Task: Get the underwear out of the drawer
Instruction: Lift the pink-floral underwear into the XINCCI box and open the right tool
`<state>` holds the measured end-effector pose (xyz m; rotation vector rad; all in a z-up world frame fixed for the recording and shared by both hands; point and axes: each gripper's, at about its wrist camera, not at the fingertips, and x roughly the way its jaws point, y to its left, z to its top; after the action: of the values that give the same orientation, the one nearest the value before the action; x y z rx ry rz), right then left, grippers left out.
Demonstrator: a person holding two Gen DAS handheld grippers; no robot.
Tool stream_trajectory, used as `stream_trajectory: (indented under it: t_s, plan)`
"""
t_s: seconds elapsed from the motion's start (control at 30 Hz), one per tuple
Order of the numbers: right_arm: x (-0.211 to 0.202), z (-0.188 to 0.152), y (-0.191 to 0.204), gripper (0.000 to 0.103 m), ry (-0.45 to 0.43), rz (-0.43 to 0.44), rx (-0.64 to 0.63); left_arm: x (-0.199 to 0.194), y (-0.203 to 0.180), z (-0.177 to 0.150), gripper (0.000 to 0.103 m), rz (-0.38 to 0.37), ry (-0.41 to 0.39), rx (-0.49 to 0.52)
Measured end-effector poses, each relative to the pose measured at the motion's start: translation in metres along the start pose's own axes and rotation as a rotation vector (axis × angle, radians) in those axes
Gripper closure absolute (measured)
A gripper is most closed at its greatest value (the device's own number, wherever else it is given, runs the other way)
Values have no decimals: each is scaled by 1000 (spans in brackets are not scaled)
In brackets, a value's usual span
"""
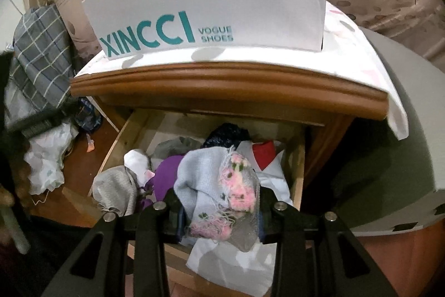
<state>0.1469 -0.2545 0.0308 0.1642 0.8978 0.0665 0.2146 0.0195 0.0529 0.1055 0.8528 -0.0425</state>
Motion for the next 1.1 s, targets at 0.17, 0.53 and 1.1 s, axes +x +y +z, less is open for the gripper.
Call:
stream_trajectory:
  t_s: [0.17,0.53,1.1]
  plan:
    - [-27,18,2,67,-20,7,-14,6,6,-3,16,-15,20,-34]
    - [-133,113,9,67,-196,1,-83,3,20,2,16,8,19,-68]
    - [-58,236,-12,67,-77,-166,-118,8,36,4,15,3,45,-102]
